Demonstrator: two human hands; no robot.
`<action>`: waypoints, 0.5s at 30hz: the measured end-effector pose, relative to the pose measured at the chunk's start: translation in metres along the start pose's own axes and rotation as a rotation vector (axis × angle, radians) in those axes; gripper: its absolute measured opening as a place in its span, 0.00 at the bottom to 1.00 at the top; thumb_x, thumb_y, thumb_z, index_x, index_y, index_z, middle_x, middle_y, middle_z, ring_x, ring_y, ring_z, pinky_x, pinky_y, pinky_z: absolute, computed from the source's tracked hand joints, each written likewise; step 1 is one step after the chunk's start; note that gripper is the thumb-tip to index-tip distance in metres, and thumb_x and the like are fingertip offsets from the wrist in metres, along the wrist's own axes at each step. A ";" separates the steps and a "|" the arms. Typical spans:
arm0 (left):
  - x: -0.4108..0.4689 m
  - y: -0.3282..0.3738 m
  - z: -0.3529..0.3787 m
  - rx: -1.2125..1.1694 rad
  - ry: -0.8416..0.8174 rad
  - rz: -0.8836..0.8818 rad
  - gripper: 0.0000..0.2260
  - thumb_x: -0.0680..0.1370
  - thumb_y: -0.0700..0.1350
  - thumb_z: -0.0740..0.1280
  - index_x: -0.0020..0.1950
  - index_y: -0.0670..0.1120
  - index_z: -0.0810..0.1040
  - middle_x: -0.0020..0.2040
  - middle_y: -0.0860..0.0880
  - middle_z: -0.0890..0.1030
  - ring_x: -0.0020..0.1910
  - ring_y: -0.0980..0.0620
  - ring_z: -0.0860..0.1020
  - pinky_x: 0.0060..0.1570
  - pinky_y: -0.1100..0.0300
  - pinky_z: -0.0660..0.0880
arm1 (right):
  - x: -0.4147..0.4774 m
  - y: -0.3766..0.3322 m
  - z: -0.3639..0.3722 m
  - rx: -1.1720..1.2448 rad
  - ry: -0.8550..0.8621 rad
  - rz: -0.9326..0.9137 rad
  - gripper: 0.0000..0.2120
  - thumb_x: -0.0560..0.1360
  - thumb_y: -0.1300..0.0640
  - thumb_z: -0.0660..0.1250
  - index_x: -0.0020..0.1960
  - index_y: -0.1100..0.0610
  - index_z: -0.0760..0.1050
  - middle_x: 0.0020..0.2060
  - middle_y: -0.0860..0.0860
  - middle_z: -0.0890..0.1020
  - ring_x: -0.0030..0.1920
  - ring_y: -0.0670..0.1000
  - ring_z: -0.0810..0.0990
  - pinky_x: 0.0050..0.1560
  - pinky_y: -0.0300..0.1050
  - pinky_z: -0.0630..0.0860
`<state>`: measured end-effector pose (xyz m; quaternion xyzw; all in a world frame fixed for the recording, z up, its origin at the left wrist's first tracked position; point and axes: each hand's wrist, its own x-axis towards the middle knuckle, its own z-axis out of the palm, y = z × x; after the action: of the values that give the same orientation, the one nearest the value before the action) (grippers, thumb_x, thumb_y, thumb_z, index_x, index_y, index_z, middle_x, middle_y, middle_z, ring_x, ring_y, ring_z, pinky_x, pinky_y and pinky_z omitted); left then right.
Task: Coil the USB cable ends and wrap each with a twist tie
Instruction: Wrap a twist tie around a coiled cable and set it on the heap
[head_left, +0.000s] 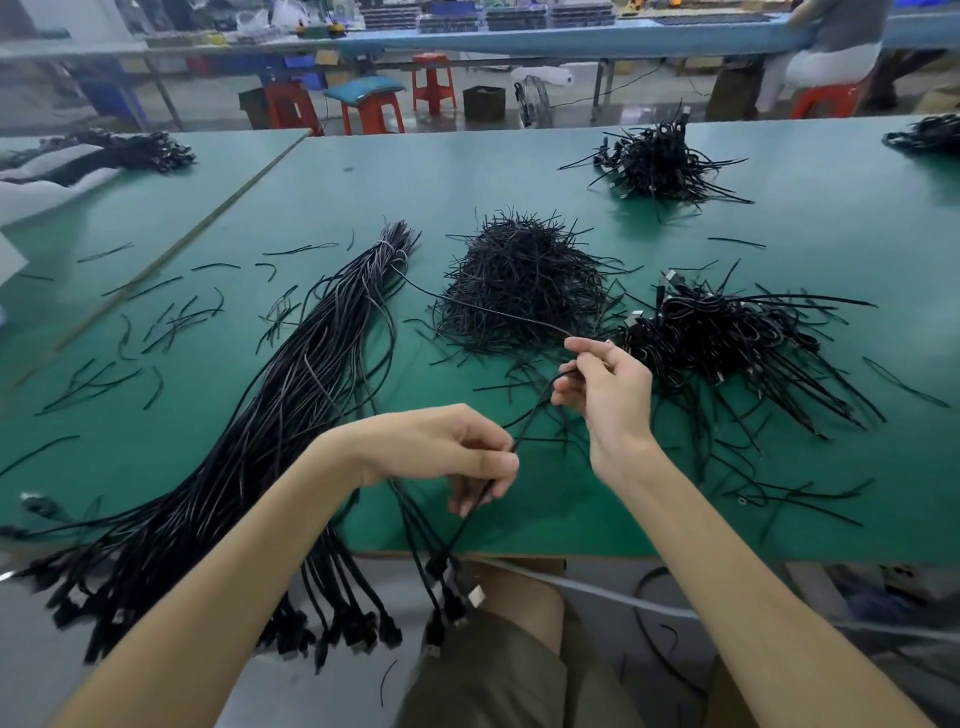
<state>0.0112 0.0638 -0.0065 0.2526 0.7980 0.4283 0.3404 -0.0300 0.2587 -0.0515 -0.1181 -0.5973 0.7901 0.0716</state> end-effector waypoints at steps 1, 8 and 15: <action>0.000 0.003 0.001 -0.080 0.004 0.060 0.14 0.85 0.45 0.64 0.45 0.37 0.78 0.40 0.40 0.77 0.37 0.43 0.76 0.43 0.52 0.76 | 0.001 0.000 -0.001 -0.017 -0.009 -0.016 0.13 0.83 0.69 0.55 0.55 0.63 0.79 0.36 0.55 0.78 0.28 0.46 0.79 0.30 0.39 0.78; 0.023 0.023 -0.009 -0.443 0.314 0.245 0.13 0.86 0.48 0.60 0.47 0.43 0.75 0.39 0.46 0.77 0.36 0.47 0.78 0.37 0.57 0.77 | 0.004 0.000 -0.010 -0.200 -0.050 -0.053 0.13 0.83 0.65 0.56 0.54 0.59 0.79 0.38 0.54 0.78 0.30 0.45 0.79 0.31 0.40 0.76; 0.035 0.012 -0.004 -0.417 0.337 0.169 0.16 0.86 0.54 0.60 0.45 0.46 0.76 0.31 0.51 0.68 0.20 0.52 0.66 0.23 0.63 0.67 | -0.008 -0.006 -0.019 -0.698 -0.017 -0.407 0.18 0.80 0.63 0.64 0.65 0.46 0.76 0.63 0.51 0.63 0.59 0.52 0.71 0.60 0.39 0.73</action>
<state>-0.0128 0.0921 -0.0058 0.1680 0.7142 0.6461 0.2104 -0.0172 0.2759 -0.0497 -0.0081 -0.8414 0.5105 0.1769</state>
